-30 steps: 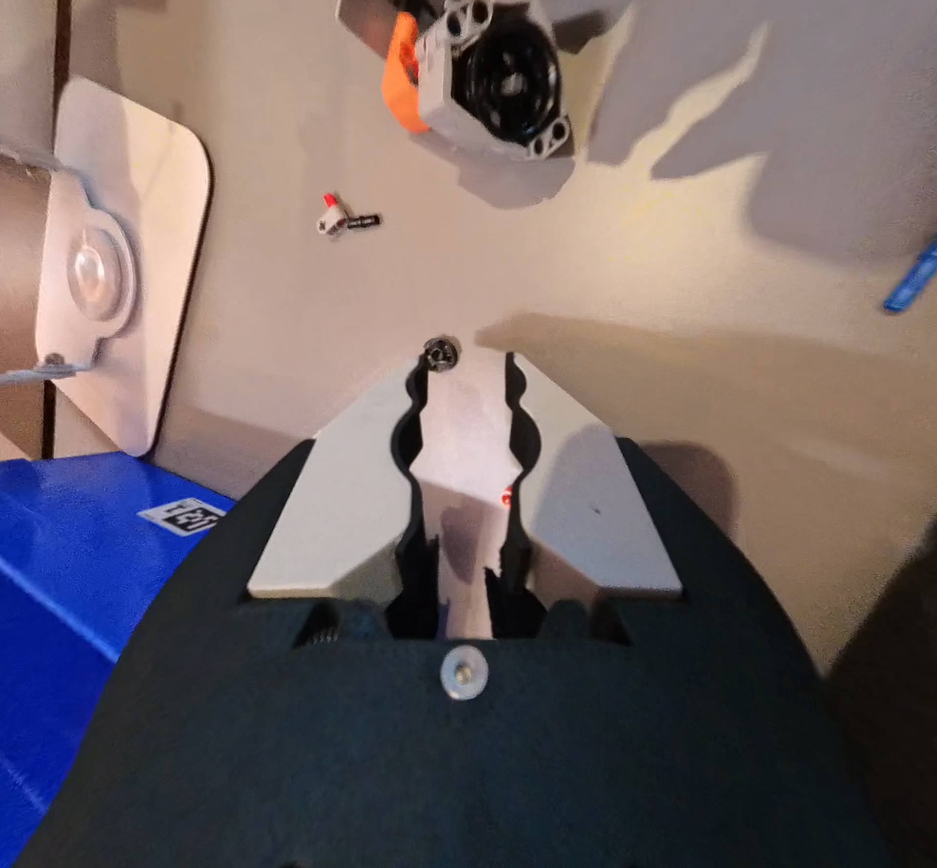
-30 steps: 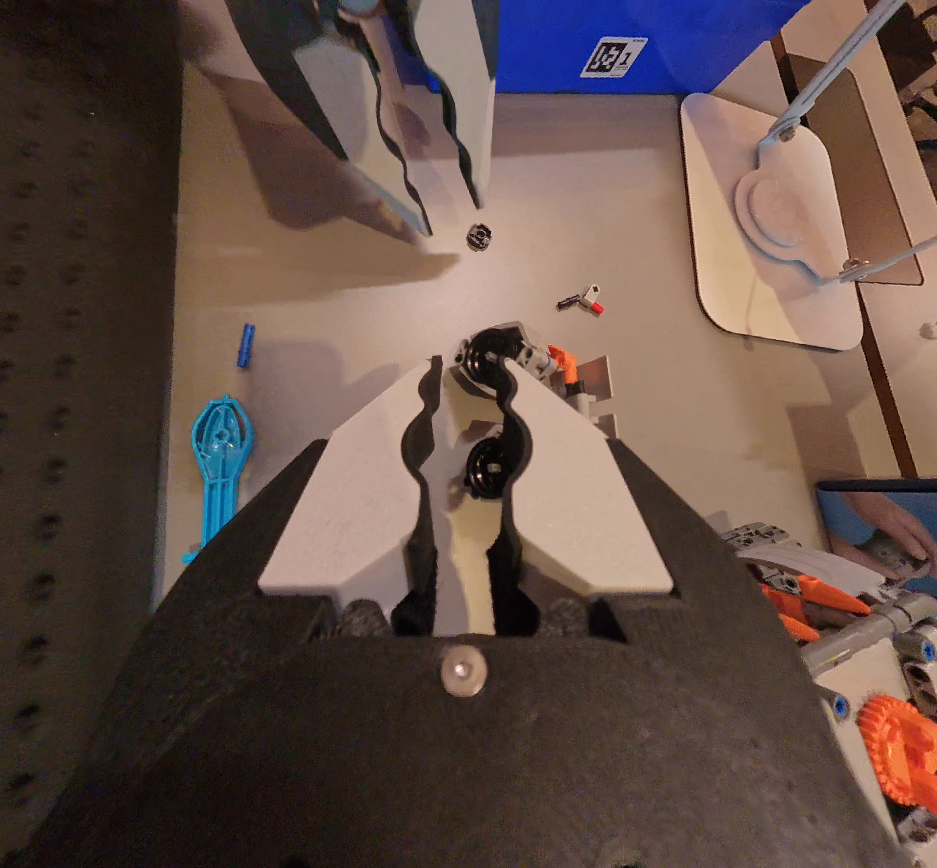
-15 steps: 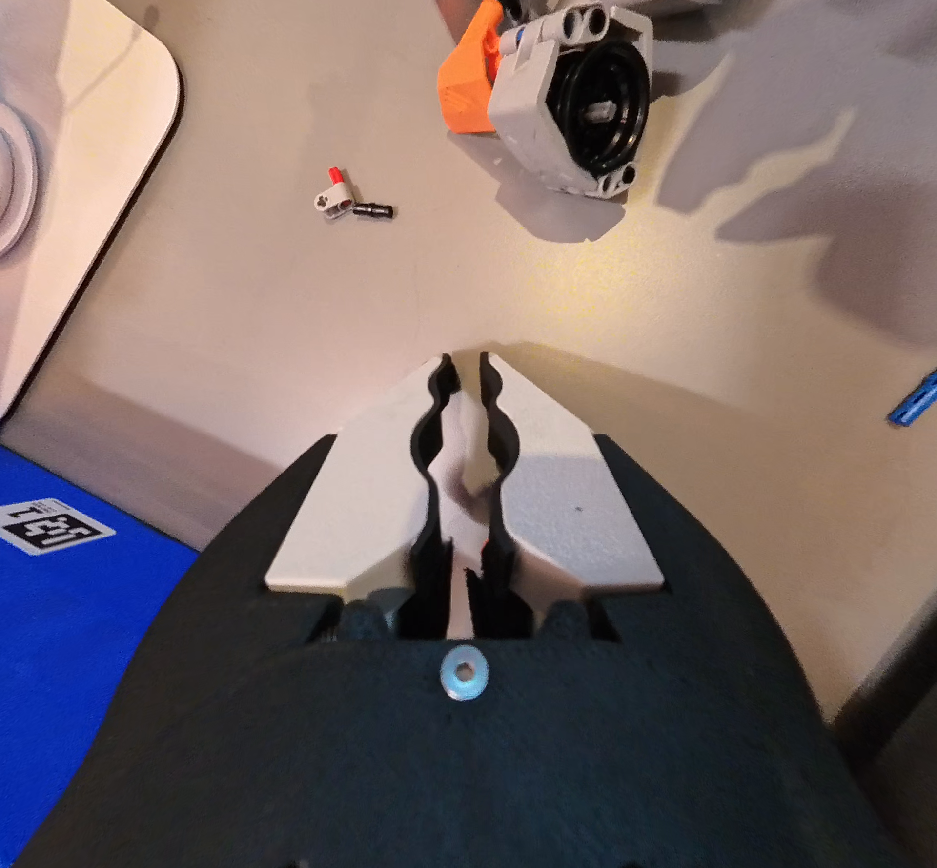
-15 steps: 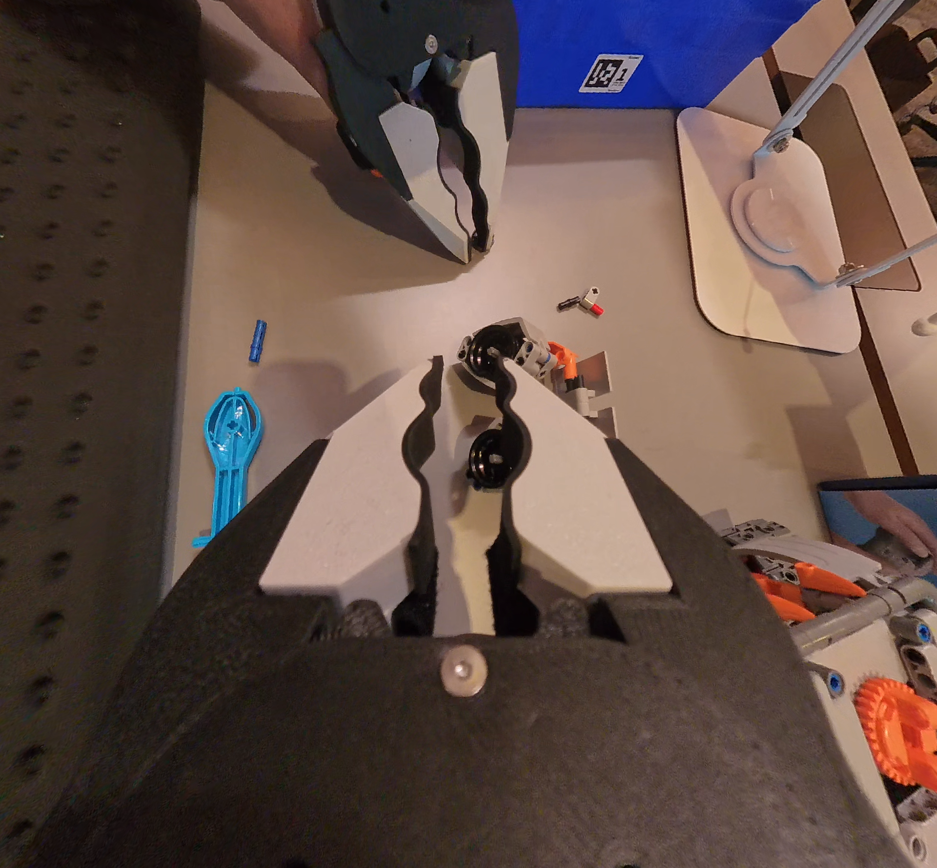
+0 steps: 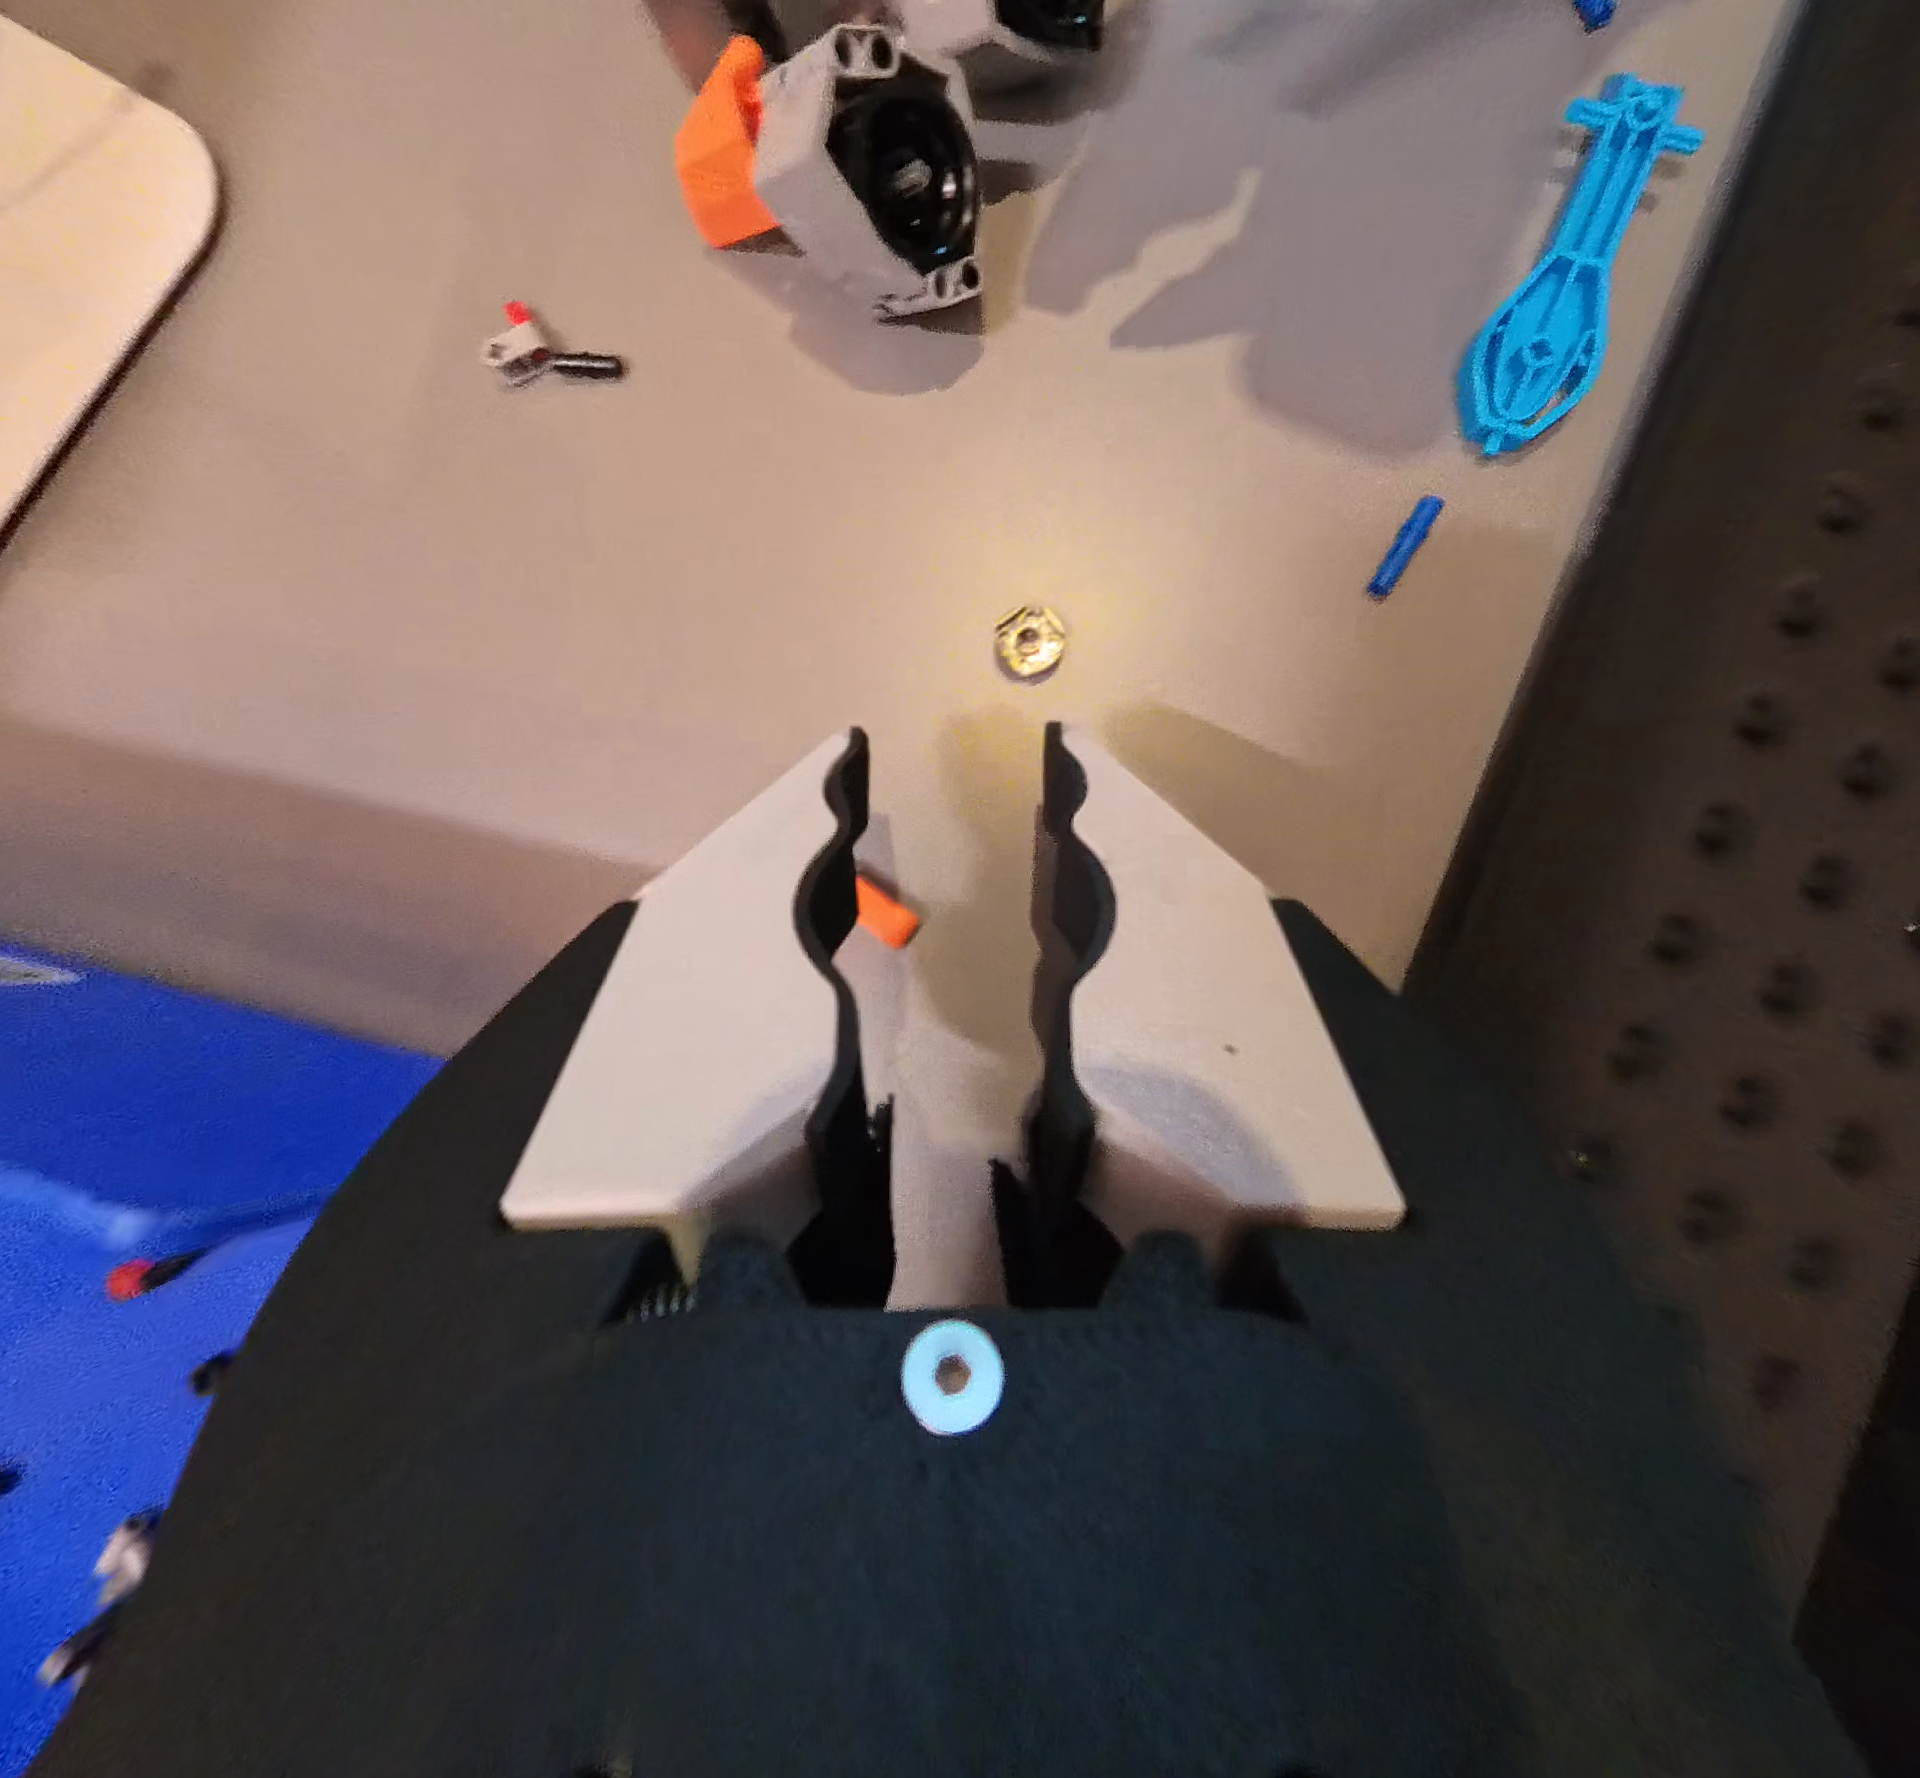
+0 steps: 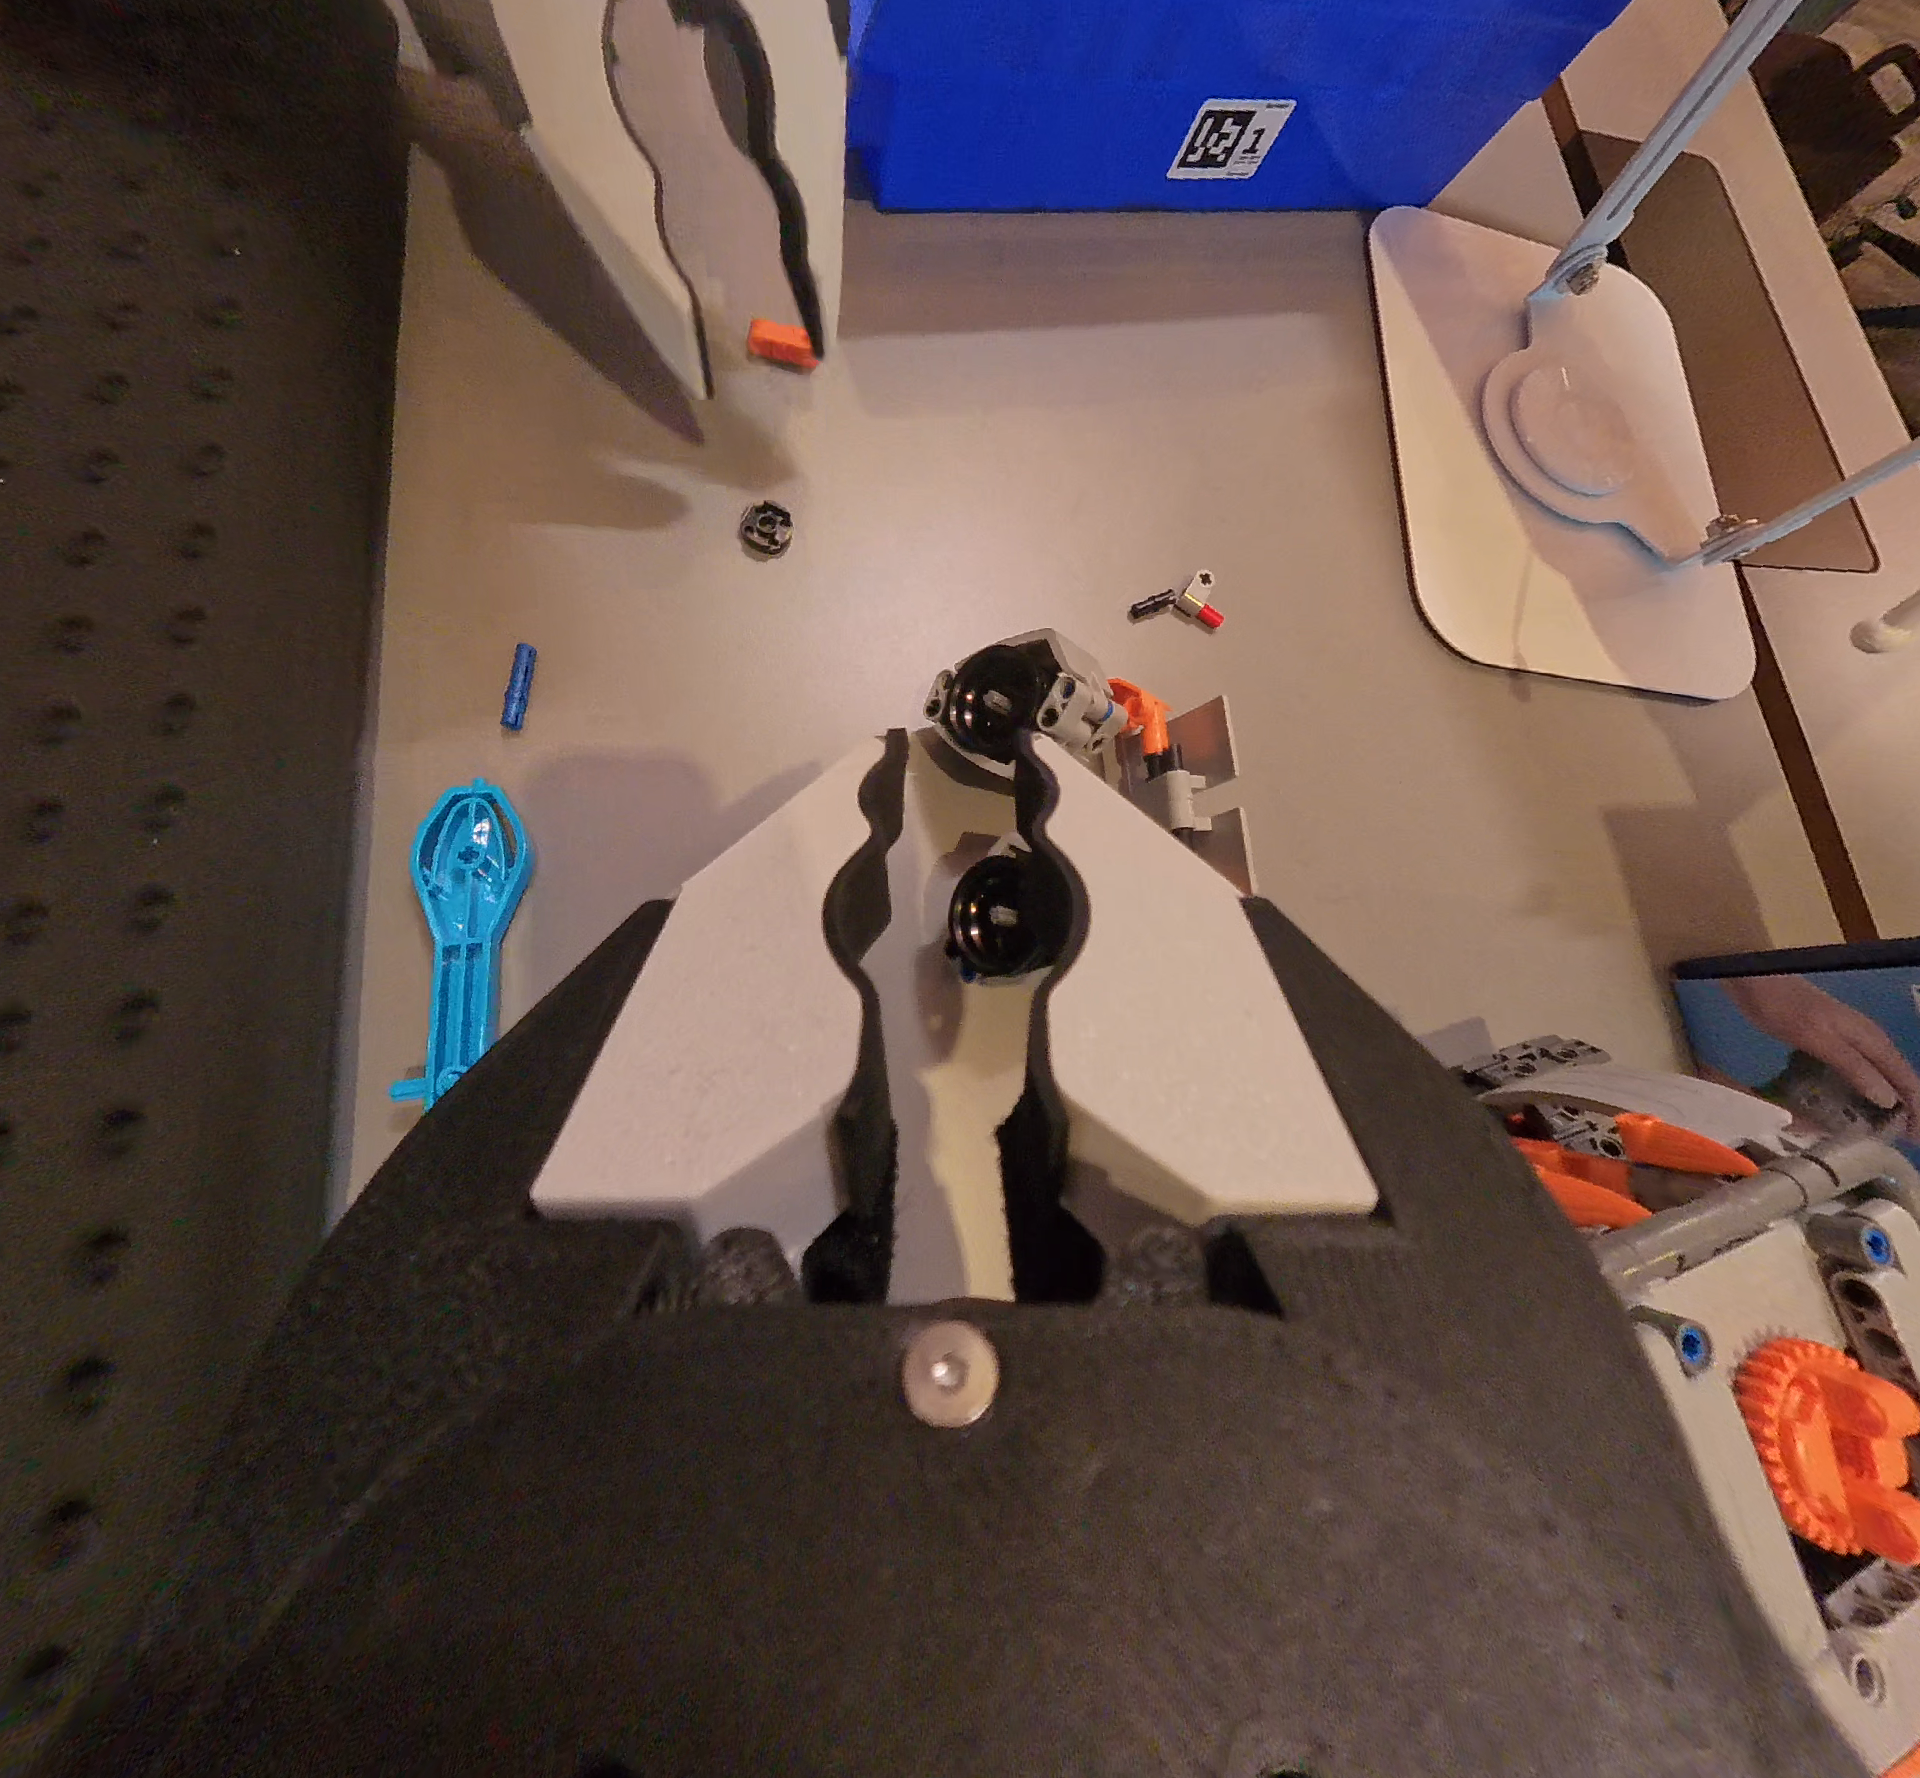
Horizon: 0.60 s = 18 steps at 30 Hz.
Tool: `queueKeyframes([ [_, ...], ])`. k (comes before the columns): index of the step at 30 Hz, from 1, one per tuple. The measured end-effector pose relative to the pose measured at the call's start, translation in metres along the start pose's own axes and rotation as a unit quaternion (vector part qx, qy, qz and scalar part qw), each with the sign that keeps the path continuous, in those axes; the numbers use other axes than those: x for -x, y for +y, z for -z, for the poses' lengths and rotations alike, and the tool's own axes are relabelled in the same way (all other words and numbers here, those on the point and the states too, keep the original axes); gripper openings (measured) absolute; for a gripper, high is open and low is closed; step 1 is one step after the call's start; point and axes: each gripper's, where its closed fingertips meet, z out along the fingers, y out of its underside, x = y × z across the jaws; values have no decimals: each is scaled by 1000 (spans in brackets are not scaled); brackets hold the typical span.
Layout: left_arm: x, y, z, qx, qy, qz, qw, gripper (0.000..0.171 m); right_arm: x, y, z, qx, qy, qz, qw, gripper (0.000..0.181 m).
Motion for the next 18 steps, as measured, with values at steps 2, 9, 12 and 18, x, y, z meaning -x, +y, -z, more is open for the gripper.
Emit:
queueKeyframes([
  [2,-1,1,1,-1,0,-7,1000,31,0,2,-2,3,-1,-1,1000,18],
  [9,-19,0,-35,33,16,-56,998,27,-9,6,3,3,10,-13,1000,18],
  [12,-21,-2,-40,32,16,-66,997,12,-8,6,3,3,9,-10,1000,18],
  [18,-23,-7,-41,1,23,-49,999,11,3,3,-4,9,2,20,1000,19],
])
